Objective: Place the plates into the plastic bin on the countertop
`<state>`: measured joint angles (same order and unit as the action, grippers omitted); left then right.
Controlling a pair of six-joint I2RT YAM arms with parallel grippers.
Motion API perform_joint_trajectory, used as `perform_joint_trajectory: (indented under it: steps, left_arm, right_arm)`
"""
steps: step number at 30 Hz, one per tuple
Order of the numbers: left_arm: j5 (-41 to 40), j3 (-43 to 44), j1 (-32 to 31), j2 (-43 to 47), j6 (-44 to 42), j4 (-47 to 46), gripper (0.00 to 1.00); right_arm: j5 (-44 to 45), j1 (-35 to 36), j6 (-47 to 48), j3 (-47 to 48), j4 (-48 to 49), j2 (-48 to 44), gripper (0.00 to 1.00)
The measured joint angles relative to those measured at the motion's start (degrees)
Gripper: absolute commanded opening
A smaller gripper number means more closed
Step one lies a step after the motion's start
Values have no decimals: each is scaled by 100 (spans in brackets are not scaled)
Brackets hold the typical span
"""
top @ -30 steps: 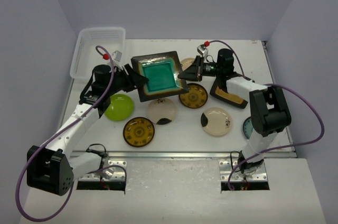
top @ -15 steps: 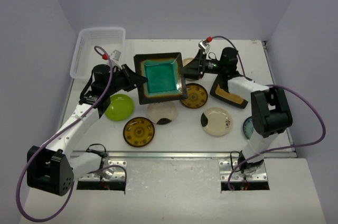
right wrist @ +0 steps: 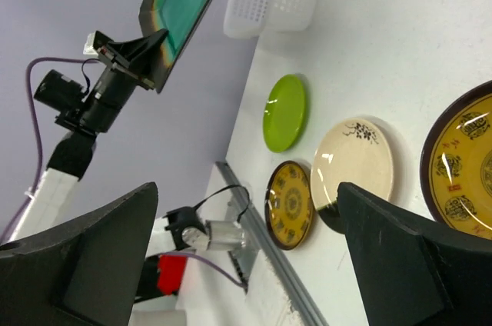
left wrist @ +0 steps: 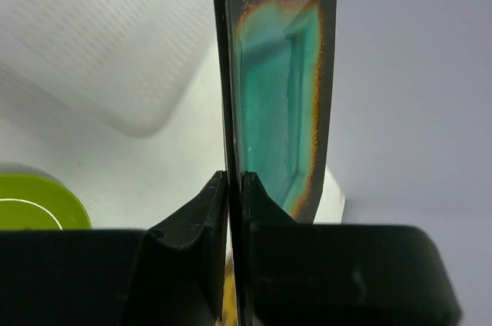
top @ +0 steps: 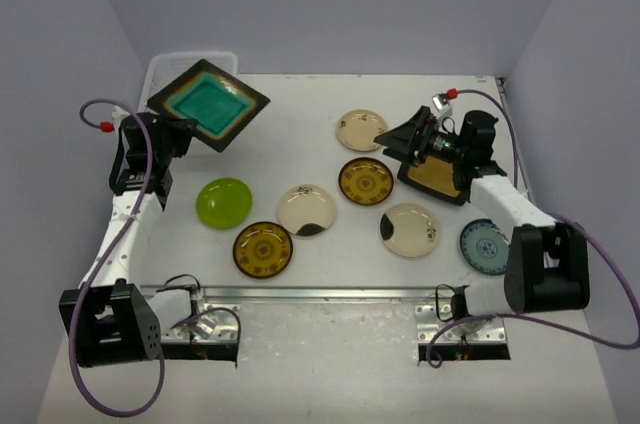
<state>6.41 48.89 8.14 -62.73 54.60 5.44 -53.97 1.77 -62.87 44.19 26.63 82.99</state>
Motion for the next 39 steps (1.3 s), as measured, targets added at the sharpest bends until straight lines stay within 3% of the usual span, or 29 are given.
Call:
perform_joint_trajectory:
  steps: [4,9,15,21,37,38,39]
  left_arm:
    - [-1265,147,244,-457,679,-15,0]
    - [-2482,726,311,-1764,1262,-136,0]
    - [-3290,1740,329,-3175,1469,-182,0]
    - [-3422,2435,354,-4031,1601,-484,0]
    - [-2898,2685,276,-4968,2086,-858,0]
    - [-2891,2685,277,-5001,2105,-861,7]
    - [-2881,2685,278,-5036,2128,-872,22]
  right_arm:
    - [289,47,451,-309,-543,-946,99]
    - [349,60,547,-846,-756,-1753,99]
    - [323,65,589,-1186,-1103,-2246,99]
    - [324,69,749,-1319,-1402,-2742,99]
    - [456,69,916,-1331,-1645,-2536,99]
    - [456,69,916,-1331,-1646,-2518,99]
    - [456,69,916,-1331,-1647,-2509,99]
